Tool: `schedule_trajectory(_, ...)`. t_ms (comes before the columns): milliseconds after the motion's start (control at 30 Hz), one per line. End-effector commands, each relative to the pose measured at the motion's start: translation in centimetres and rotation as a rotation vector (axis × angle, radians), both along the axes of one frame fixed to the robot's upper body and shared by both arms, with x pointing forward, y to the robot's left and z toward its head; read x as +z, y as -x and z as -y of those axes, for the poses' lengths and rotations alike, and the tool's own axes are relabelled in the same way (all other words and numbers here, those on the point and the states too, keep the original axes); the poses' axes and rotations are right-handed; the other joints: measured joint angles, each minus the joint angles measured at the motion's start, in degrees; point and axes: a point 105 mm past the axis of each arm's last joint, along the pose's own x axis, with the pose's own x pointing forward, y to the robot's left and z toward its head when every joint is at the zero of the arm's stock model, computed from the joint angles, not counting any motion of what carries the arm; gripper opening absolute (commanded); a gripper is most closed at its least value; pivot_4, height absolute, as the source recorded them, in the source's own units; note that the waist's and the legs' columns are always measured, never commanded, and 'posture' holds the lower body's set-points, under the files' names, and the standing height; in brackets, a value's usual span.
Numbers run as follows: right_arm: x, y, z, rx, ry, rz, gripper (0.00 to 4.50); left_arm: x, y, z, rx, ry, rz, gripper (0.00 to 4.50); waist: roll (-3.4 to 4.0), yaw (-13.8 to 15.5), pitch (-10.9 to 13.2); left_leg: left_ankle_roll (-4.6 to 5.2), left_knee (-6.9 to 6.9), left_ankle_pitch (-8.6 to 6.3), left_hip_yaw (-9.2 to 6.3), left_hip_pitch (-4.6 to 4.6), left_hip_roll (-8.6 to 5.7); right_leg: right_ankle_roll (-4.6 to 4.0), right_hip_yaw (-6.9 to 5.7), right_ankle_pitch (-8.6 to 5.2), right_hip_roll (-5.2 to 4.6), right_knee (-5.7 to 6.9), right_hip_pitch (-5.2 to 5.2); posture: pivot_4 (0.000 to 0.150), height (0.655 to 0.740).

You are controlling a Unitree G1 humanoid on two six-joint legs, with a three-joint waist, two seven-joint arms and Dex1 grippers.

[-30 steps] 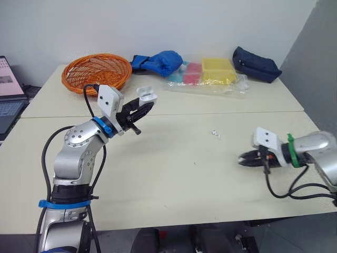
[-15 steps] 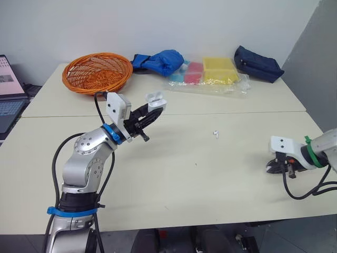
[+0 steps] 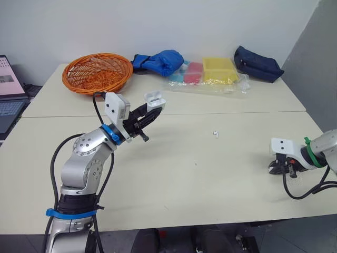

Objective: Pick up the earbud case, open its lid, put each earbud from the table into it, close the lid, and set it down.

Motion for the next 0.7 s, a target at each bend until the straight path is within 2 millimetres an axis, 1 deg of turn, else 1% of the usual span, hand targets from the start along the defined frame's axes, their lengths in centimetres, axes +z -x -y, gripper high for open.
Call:
schedule_trajectory(33,0.6,-0.3,0.1,0.0,-0.005,0.018,2.5,1.5,0.6,0.1,-0.012,0.0,0.059,0.76,0.0,-0.03,0.0,0.0,0.0,0.0,0.0,0.0,0.0,0.0,0.01,0.0,0.0,0.0,0.0,0.15,0.74)
schedule_trajectory(200,1.0,-0.3,0.4,-0.001,0.002,0.025,4.25,1.4,0.4,0.1,-0.013,0.001,0.054,0.76,0.0,-0.04,0.0,0.0,0.04,0.0,0.0,0.03,-0.01,0.03,0.02,0.03,0.0,0.03,0.04,0.15,0.74)
schedule_trajectory(233,1.2,-0.3,0.4,-0.002,0.005,0.027,4.47,1.5,0.3,0.1,-0.014,0.001,0.054,0.76,0.0,-0.04,0.0,0.0,0.05,0.0,0.0,0.03,-0.01,0.04,0.02,0.03,0.0,0.04,0.04,0.15,0.74)
schedule_trajectory(433,1.7,0.4,0.6,-0.016,0.012,-0.001,4.47,1.3,0.2,0.3,-0.022,0.007,0.048,0.76,0.0,0.0,0.0,0.0,0.03,0.0,0.0,0.02,-0.01,0.03,0.01,0.02,0.0,0.03,0.02,0.15,0.74)
schedule_trajectory(567,1.6,1.0,0.5,-0.138,-0.027,-0.058,4.47,1.2,0.2,0.3,-0.02,0.009,0.047,0.76,0.0,-0.01,0.0,0.0,0.02,0.0,-0.01,0.02,0.0,0.02,0.01,0.02,0.0,0.02,0.02,0.15,0.74)
schedule_trajectory(700,1.5,1.0,0.7,-0.215,-0.046,-0.076,4.47,1.1,0.3,0.2,-0.015,0.008,0.046,0.76,0.0,-0.01,0.0,0.0,0.04,0.0,0.0,0.03,0.0,0.02,0.02,0.02,0.0,0.04,0.03,0.15,0.74)
